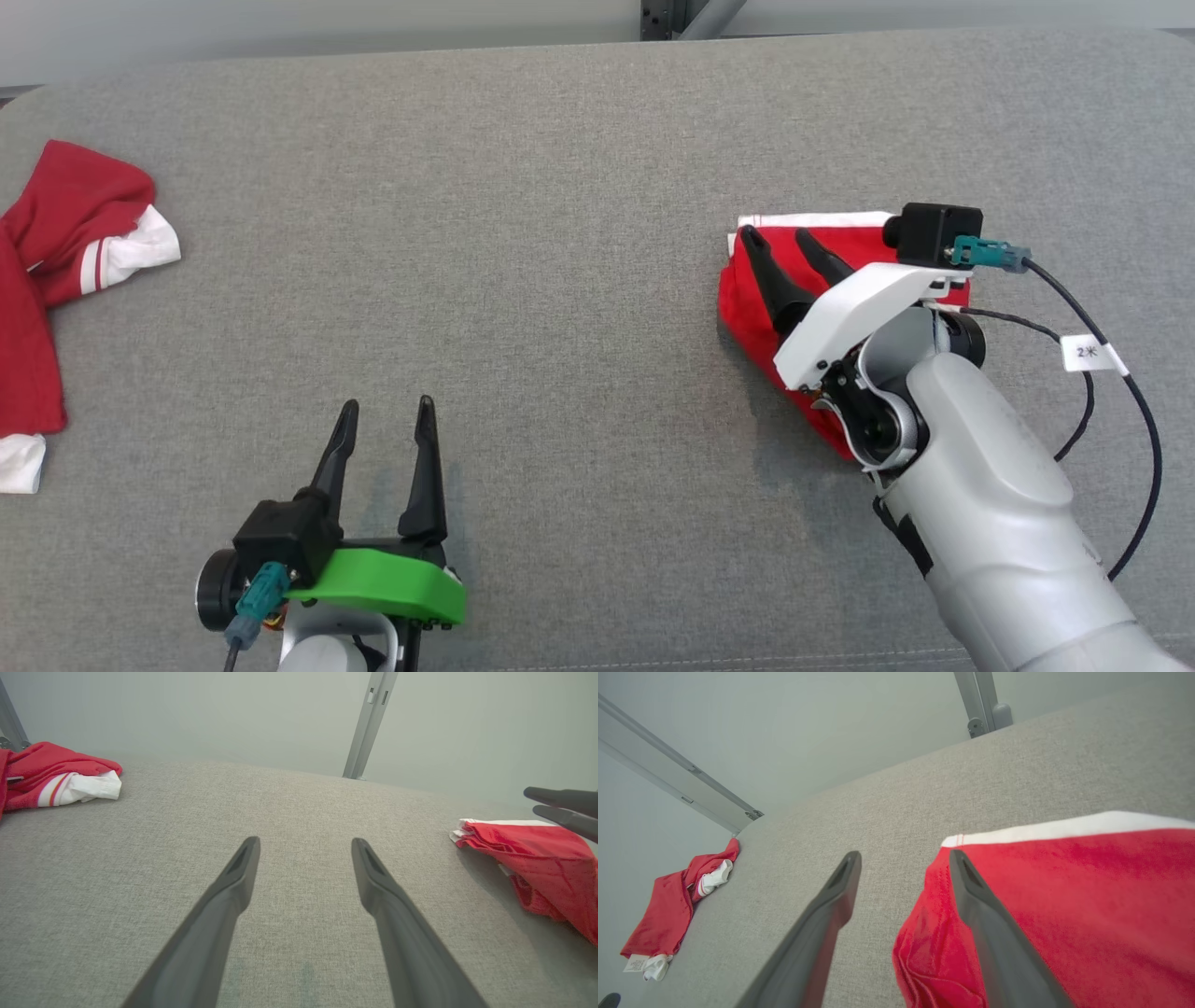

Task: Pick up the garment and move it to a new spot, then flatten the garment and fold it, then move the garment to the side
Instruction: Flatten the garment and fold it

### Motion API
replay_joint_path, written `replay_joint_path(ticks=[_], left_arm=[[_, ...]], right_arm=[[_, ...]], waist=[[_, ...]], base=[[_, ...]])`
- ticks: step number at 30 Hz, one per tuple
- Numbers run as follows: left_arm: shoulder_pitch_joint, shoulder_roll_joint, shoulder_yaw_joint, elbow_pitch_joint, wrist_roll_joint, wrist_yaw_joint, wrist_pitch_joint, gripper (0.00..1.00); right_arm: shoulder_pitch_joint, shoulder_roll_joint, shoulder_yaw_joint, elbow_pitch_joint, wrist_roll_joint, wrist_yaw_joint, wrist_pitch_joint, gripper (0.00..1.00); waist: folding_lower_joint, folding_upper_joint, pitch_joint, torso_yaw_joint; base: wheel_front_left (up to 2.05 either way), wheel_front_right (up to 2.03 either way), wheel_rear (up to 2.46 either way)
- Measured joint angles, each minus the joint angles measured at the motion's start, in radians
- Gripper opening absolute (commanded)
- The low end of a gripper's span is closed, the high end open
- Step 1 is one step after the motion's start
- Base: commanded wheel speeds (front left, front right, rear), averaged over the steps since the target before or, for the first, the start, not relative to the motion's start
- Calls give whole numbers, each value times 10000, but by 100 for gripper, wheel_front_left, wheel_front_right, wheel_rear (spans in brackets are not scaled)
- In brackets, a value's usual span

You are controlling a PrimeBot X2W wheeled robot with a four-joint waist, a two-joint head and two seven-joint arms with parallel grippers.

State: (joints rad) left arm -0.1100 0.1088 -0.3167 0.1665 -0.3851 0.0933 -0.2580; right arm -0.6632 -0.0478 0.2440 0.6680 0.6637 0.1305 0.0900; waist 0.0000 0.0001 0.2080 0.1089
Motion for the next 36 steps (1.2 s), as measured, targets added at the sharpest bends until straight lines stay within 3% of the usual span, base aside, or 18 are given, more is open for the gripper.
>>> replay_joint_path(ticks=[4,6,8,13,16,19,26,31,36], left_arm=[[224,50,297,-123,-88,115,-19,100],[449,140,558,-316,-123,222,-31,100],[780,309,915,-635,-205,314,-35,100],[1007,303,1225,-989,-291,376,-46,100],[1025,140,1258,-1124,-257,345,-46,100],[1028,-4,1183,-1149,-52,207,-46,100],[1056,-186,1338,-1225,359,-67,-46,100],[1432,-123,1611,-1158,819,-650,-48,100],[1941,-12,2050,-892,1055,-1106,-59,100]], right_arm=[[655,-82,445,-1678,-495,2,-832,100],[1379,-445,443,-2778,-771,12,-1022,100],[2409,-1344,-226,-4295,-1680,2,-1237,100],[3986,-1559,-1618,-5810,-2794,12,-1373,100],[4612,-1697,-2374,-6008,-3712,0,-1603,100],[5102,-1365,-2731,-5914,-4282,2,-1973,100],[5733,-995,-3329,-5195,-5567,6,-3289,100],[6140,-752,-3670,-5175,-6339,6,-3496,100],[6842,-577,-3981,-5643,-6408,6,-3519,100]], waist=[[0,0,-71,-52],[0,0,-103,-156],[0,0,-122,-415],[0,0,-102,-989],[0,0,-91,-1290],[0,0,-71,-1478],[0,0,-246,-1373],[0,0,-594,-1194],[0,0,-1107,-1014]], base=[[0,0,0],[0,0,0],[0,0,0],[0,0,0],[0,0,0],[0,0,0],[0,0,0],[0,0,0],[0,0,0]])
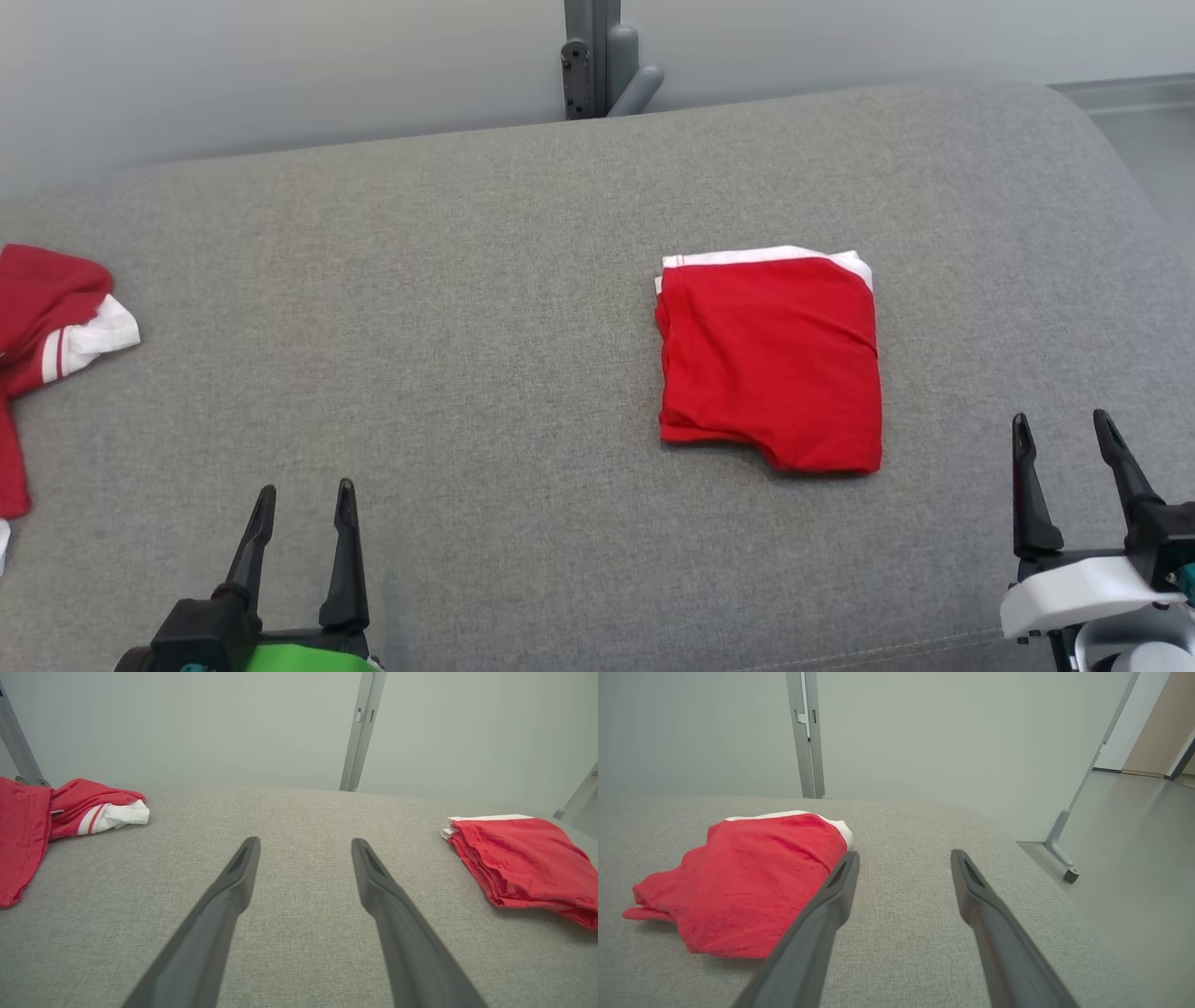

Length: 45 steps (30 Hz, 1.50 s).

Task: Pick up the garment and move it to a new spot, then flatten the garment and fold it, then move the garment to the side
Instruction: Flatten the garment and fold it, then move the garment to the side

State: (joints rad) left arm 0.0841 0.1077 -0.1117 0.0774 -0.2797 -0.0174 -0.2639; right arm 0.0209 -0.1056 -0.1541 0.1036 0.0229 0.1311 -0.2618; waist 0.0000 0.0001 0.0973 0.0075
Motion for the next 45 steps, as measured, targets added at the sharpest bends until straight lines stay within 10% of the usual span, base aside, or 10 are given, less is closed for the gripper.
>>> replay_joint_path(ticks=[28,37,45], left_arm=[[395,-543,1135,155,336,-531,-2,100],[-307,-566,1057,63,132,-690,0,100],[-868,-569,779,27,-299,-598,0,100]], right_arm=[[-157,174,90,-56,514,2,21,100],[-2358,-253,36,894,2792,-6,4997,100],[-3377,-190,100,2031,3028,-4,6305,100]], waist=[[0,0,-815,929],[0,0,115,882],[0,0,940,1064]], base=[[0,0,0],[0,0,0],[0,0,0]])
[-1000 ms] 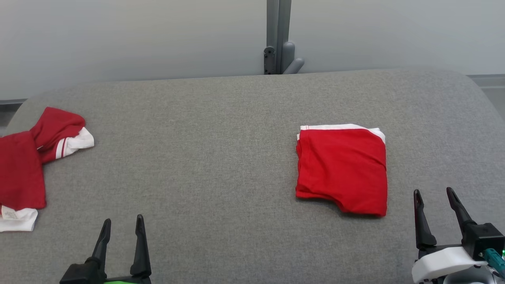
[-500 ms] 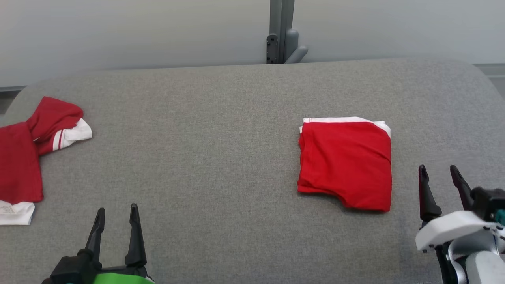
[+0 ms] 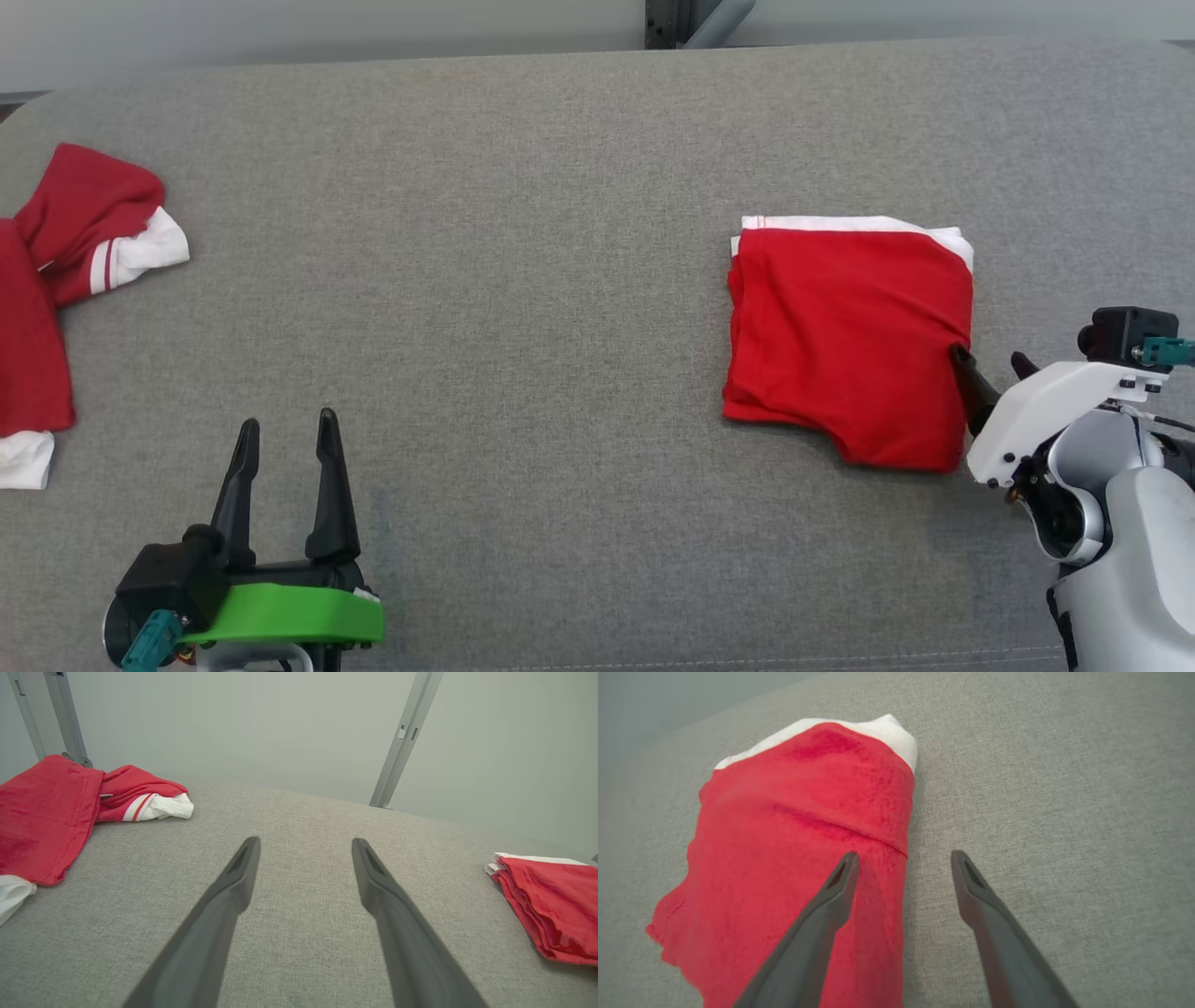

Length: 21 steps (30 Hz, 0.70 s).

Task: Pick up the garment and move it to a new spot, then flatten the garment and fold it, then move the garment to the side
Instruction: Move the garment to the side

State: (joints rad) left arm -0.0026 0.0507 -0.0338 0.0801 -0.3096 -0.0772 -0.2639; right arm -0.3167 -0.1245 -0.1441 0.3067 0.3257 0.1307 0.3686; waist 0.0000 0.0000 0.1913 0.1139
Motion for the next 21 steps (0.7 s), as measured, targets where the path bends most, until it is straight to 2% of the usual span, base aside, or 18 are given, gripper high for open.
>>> replay_joint_path(ticks=[8,9,10,17,21], left_arm=[[-109,0,-213,-67,-157,161,0,100],[-125,0,-222,-82,-159,178,0,100],[-138,0,-222,-104,-171,224,0,100],[-162,-2,-286,-408,-117,213,-2,100],[-511,-6,-422,-499,176,44,-6,100]], right_arm=[[-476,270,-109,1114,541,-2,-61,99],[-534,301,-150,1206,604,-2,-136,33],[-608,345,-240,1292,656,0,-268,0],[-962,447,-19,1639,1093,0,-566,0],[-1417,-73,-27,1887,803,4,-811,0]], waist=[[0,0,273,322],[0,0,290,341],[0,0,297,336],[0,0,338,-212],[0,0,511,-974]], base=[[0,0,0],[0,0,0],[0,0,0],[0,0,0],[0,0,0]])
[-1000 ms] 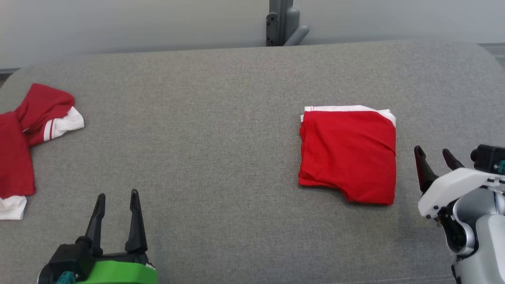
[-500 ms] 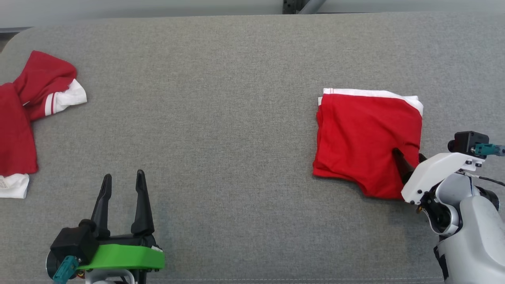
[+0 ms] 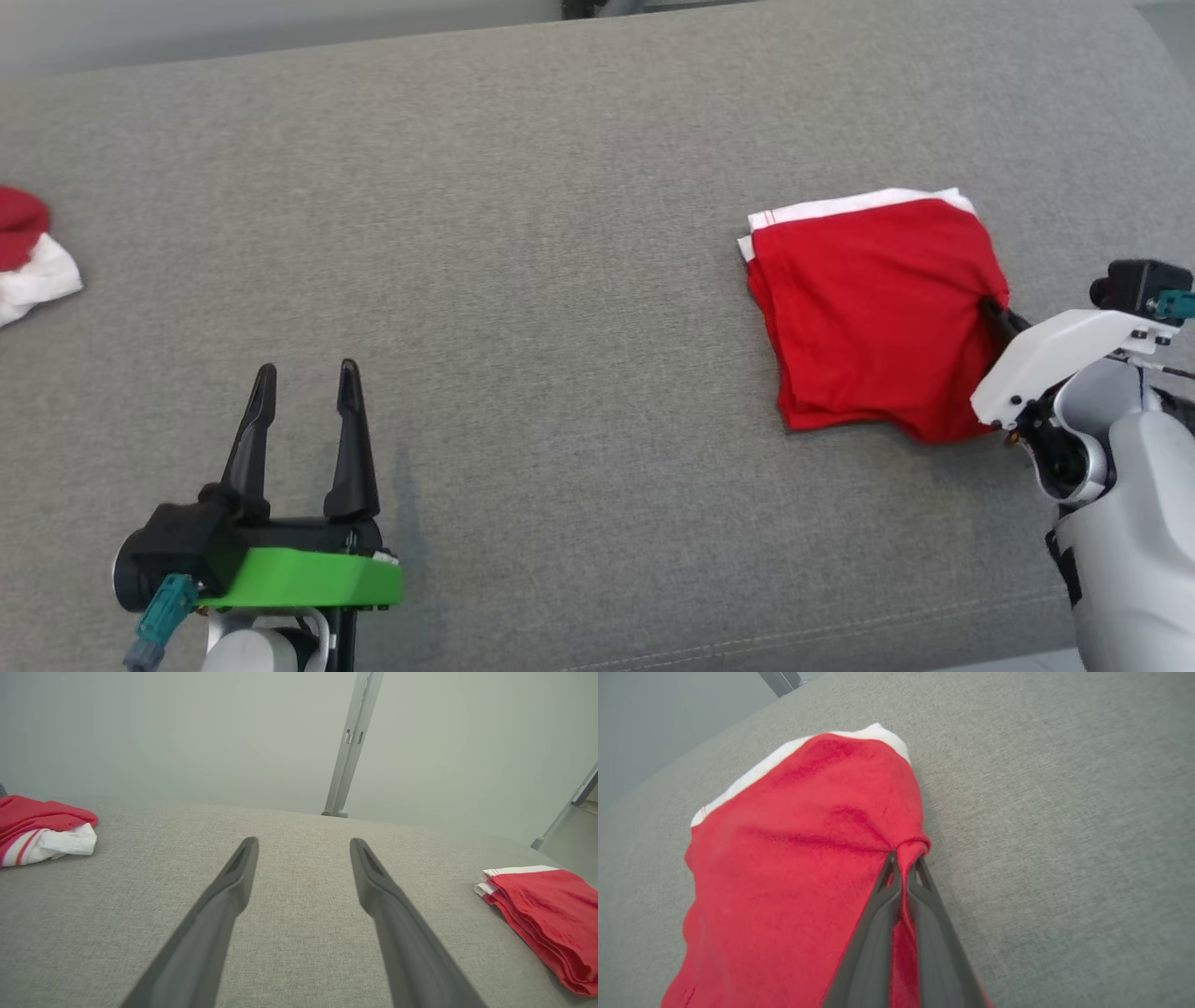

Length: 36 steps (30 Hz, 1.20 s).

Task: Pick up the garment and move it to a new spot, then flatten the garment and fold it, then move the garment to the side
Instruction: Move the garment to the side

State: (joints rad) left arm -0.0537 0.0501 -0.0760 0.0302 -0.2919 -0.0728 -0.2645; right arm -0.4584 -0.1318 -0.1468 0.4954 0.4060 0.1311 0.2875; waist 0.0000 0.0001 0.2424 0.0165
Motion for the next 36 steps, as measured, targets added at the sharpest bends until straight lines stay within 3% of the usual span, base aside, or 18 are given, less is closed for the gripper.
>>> replay_joint_path(ticks=[10,15,22,23,24,25,31,36], left_arm=[[-1080,71,-518,-69,589,-334,4,100],[-1376,105,-635,0,663,-405,4,100],[-1412,102,-483,44,679,-408,6,100],[-1405,102,-460,54,679,-407,4,100],[-1390,102,-441,69,677,-408,6,100],[-1359,102,-422,79,675,-407,6,100],[-1214,52,-393,71,594,-353,4,100],[-821,25,-293,194,424,-234,6,100]], right_arm=[[-1887,-1687,144,430,-1243,-2,-646,0],[-2838,-2500,174,1101,-2209,0,-1551,0],[-3436,-3026,-554,2495,-2943,2,-2061,0],[-3459,-3047,-709,2667,-3068,4,-2169,7],[-3466,-3062,-849,2771,-3237,4,-2330,50],[-3468,-3055,-970,2846,-3475,6,-2516,100],[-3479,-2740,-1363,2675,-4274,6,-3777,100],[-2810,-2341,-757,1519,-4188,4,-4734,100]], waist=[[0,0,1220,-1153],[0,0,2039,-1367],[1,0,2709,-1310],[1,0,2720,-1268],[1,0,2708,-1234],[1,0,2668,-1206],[1,0,2203,-1138],[1,0,1574,-1126]], base=[[0,0,0],[0,0,0],[0,0,0],[0,0,0],[0,0,0],[0,0,0],[0,0,0],[0,0,0]])
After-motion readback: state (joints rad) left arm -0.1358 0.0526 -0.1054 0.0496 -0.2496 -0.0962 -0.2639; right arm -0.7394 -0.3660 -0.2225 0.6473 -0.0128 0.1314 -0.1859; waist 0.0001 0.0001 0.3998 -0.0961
